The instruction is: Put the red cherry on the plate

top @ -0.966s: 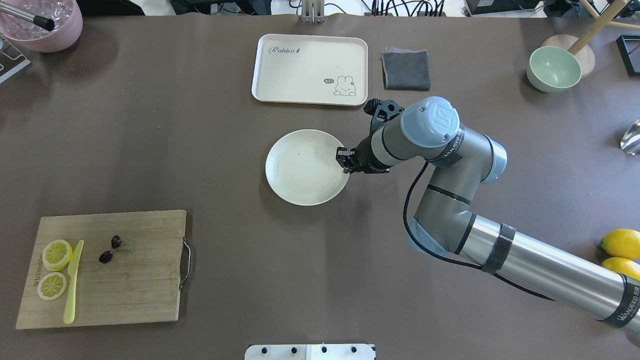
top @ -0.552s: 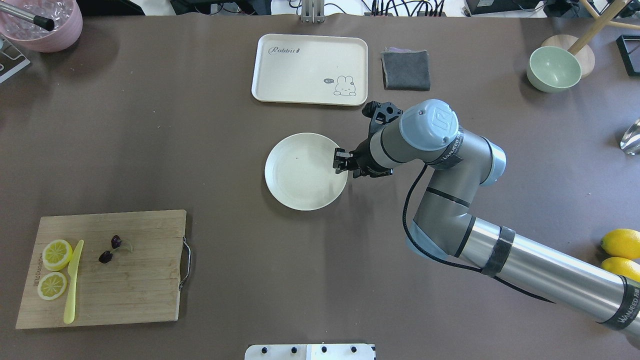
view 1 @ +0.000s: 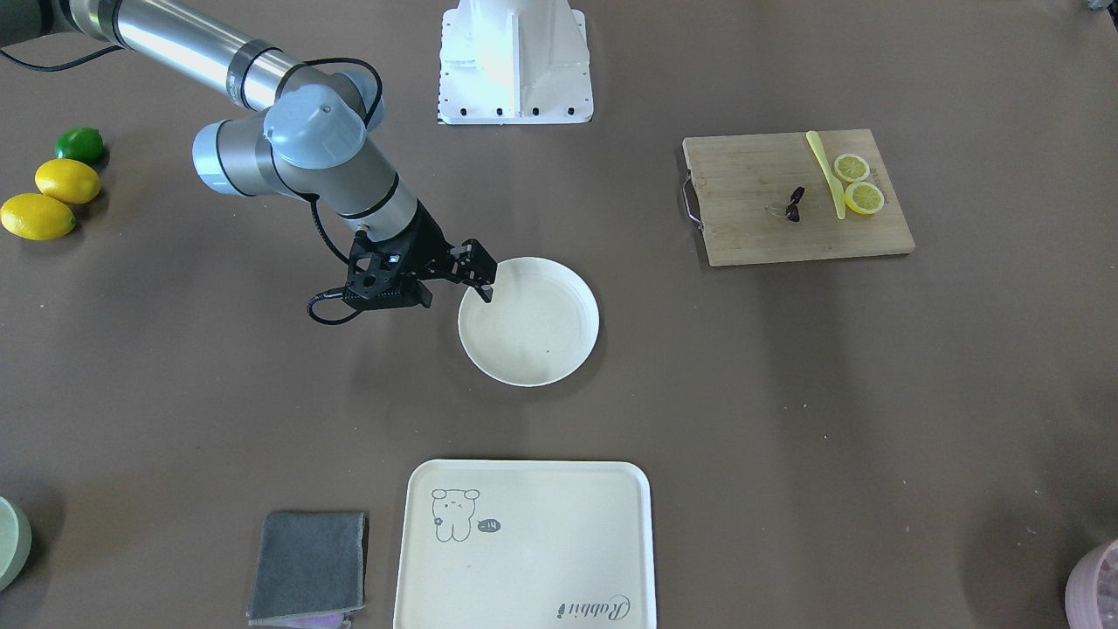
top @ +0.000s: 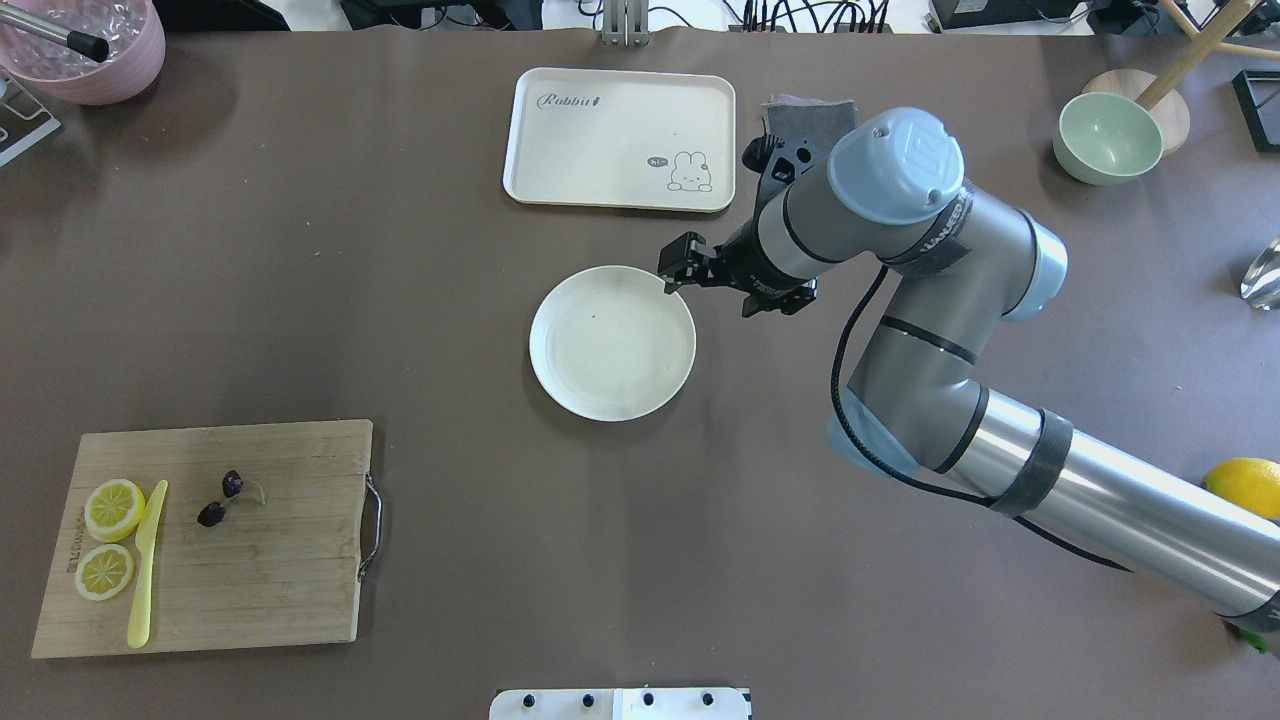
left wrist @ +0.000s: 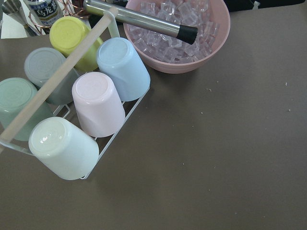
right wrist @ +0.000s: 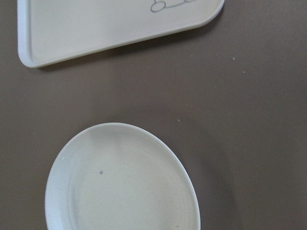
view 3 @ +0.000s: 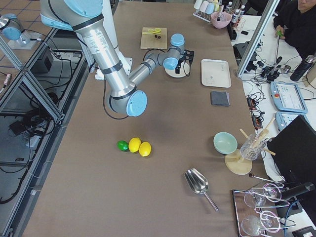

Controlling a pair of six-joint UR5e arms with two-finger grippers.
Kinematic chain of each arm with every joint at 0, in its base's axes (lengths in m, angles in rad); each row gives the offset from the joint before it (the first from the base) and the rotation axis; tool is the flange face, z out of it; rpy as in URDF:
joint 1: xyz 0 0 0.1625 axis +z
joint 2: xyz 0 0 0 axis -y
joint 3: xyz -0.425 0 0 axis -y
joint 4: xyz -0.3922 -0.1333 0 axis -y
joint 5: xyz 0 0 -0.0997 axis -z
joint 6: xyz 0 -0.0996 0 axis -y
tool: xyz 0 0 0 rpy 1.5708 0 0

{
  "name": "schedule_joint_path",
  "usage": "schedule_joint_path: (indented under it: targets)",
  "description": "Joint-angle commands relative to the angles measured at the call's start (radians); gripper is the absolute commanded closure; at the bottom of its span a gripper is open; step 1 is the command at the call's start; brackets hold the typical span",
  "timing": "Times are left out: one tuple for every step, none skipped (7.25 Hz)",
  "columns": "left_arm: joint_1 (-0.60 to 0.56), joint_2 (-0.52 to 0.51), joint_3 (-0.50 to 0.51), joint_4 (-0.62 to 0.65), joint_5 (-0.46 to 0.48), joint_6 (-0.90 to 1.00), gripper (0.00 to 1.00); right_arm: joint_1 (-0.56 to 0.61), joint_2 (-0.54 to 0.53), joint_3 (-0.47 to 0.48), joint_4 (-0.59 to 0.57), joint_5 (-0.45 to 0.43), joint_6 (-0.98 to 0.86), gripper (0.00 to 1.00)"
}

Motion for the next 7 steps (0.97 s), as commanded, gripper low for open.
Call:
schedule_joint_path:
  targets:
    - [0.163,0.030,-0.068,-0.147,0.010,-0.305,0.02,0.077,-0.010,0.016,-0.030,0.039,-0.011,0.00]
    - [0.221,0.062,-0.113,-0.158,0.031,-0.317,0.02,0.119,-0.021,0.016,-0.034,0.055,-0.043,0.00]
    - [0.284,0.113,-0.196,-0.158,0.055,-0.326,0.03,0.184,-0.041,0.016,-0.042,0.121,-0.090,0.00]
    - [0.363,0.175,-0.292,-0.157,0.103,-0.344,0.03,0.249,-0.077,0.019,-0.040,0.191,-0.147,0.00]
    - [0.457,0.217,-0.368,-0.157,0.155,-0.372,0.03,0.306,-0.114,0.019,-0.039,0.230,-0.207,0.00]
    - [0.553,0.236,-0.406,-0.157,0.216,-0.372,0.03,0.348,-0.146,0.019,-0.039,0.261,-0.259,0.00]
    - [0.664,0.268,-0.446,-0.157,0.320,-0.372,0.03,0.380,-0.177,0.017,-0.036,0.270,-0.302,0.00]
